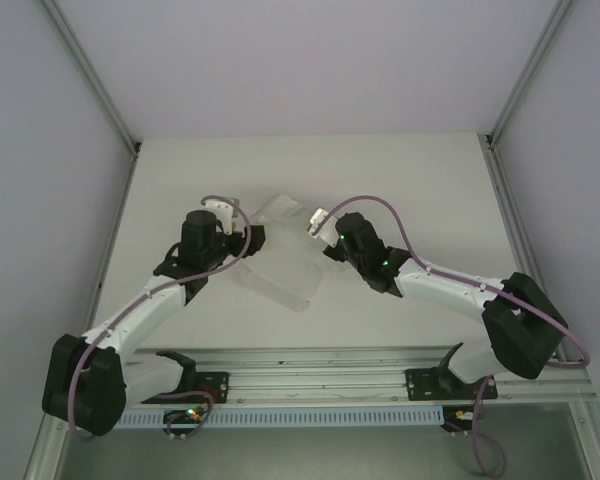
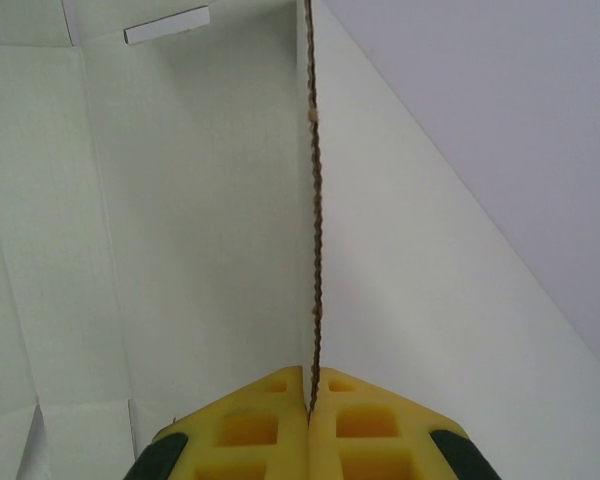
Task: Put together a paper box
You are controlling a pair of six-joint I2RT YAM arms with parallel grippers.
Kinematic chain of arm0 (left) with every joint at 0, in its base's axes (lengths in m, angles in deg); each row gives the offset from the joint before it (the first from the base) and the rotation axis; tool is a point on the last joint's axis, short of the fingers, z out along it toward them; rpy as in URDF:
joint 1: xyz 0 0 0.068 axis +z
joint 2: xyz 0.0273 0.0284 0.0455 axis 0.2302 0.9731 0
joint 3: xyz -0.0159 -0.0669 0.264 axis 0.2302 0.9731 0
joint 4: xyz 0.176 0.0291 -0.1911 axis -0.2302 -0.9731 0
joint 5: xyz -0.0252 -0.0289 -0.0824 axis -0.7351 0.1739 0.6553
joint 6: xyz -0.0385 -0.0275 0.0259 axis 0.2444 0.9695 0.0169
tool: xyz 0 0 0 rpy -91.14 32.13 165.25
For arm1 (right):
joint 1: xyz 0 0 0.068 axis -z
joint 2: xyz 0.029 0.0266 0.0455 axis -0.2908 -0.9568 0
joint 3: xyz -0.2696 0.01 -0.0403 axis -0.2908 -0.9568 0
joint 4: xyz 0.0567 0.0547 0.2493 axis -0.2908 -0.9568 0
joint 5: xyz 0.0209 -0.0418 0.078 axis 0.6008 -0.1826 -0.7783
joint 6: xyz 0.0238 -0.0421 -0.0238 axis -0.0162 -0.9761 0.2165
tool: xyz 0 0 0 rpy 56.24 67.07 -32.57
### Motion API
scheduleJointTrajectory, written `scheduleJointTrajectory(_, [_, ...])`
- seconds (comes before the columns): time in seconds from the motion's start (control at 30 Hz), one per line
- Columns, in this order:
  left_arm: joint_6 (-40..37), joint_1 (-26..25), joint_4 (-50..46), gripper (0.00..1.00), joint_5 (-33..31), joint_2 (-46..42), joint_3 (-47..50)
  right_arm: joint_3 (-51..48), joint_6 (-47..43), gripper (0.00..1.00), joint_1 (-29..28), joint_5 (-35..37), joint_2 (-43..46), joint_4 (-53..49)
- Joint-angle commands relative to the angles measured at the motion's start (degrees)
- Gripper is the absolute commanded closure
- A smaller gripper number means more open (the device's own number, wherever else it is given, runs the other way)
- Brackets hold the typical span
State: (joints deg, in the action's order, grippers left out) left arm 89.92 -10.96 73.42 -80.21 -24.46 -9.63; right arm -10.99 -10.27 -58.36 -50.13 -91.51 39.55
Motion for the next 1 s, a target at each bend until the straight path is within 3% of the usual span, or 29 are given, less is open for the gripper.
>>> scheduleJointTrajectory(0.0, [0.4,0.1,0.2,0.38,4.7,1.5,-0.8,2.3,1.6,1.00,0.2,1.2,-1.0,-1.1])
scheduleJointTrajectory(0.1, [0.9,0.1,2.3,0.48,7.0,3.2,-1.1,2.5,2.1,1.00,0.2,1.2,-0.9,-1.5])
scheduleJointTrajectory(0.5, [2.2,2.9,10.8,0.60,10.2,7.1,-0.4,2.9,3.0,1.00,0.5,-0.8,-0.1,-3.3])
scheduleJointTrajectory(0.7, [1.8,3.0,13.3,0.74,12.2,7.9,-0.1,3.0,3.1,1.00,0.6,-0.5,0.2,-3.3])
scheduleJointTrajectory(0.97, [1.2,3.1,11.7,0.73,11.6,8.6,0.6,3.1,3.5,1.00,0.7,-1.3,1.4,-3.7])
